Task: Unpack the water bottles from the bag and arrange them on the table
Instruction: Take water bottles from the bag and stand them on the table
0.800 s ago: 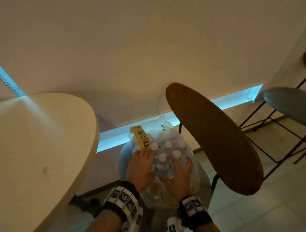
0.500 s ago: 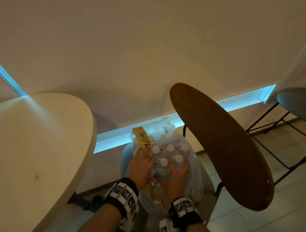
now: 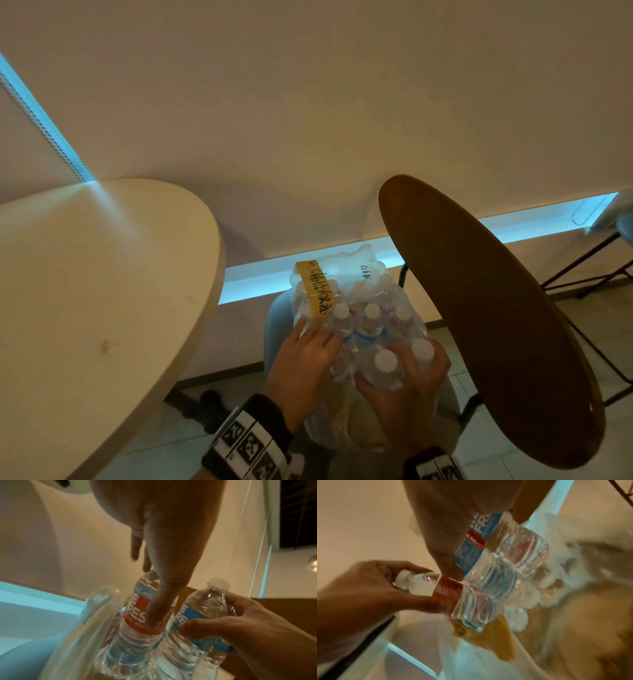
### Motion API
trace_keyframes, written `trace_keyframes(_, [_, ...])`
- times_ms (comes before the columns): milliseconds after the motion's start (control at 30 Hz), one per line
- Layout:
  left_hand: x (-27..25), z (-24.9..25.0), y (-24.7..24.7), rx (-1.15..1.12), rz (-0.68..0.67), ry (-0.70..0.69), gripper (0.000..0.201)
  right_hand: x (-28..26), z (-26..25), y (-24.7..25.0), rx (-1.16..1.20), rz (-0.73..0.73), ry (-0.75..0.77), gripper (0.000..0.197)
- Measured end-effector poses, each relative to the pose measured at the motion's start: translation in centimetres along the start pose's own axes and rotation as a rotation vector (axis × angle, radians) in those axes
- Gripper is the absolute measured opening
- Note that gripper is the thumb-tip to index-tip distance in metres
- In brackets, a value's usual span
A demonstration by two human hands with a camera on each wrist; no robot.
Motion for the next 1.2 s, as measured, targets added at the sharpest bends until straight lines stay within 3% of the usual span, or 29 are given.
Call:
trace_keyframes(67, [-1.0,0.6,2.3,-0.142,0.07,0.026,0.067,1.1,-1.3,2.3,0.067,0.11,0.078,0.075])
trace_keyframes(133, [-1.7,1.2,5.0,-0.205,0.129,0.044,0.069,2.3,-3.6,5.9,0.036,0.127,0.2,0.071])
trace_keyframes(367, [-5.5,3.2,19.3,-0.261,0.359,0.128,0.053,4.8,-14.2,15.5,0.156,-0.022,0.402,0.063])
trace_keyframes(533, [-11.2,1.2,29.6,-0.36,0.571,0.171,0.05,6.2,-23.2,18.8,0.273,-0.123,0.566,0.08])
trace_keyframes(633, [-14.7,-1.9,33.8,-0.334,0.56,0.275,0.067,6.6,-28.0,17.6,0.425,-0.233,0.675,0.087])
trace_keyframes(867, [-22.2,-9.1,40.2,-0.094,0.492,0.542,0.068,5.0,-39.6,9.8,0.592,-0.527,0.87,0.08])
trace_keyframes(1000, [-25.2,-13.2,41.7,0.04,0.442,0.685,0.062,3.0,-44.6,3.8,0.629,-0.628,0.914,0.082])
trace_keyframes(1200, [-27.5,-19.9,42.4,0.177,0.337,0.838,0.061,-0.4,-51.0,-3.1,0.616,-0.75,0.985,0.07])
Point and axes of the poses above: each hand's wrist, its own x-axis towards the middle knuckle, its own y-axis out of the back of the hand, z = x × y, the point moved 5 cm from there along x, towards the middle knuckle, and after that the axes turned 7 degrees about y, right-handed, at the moved point
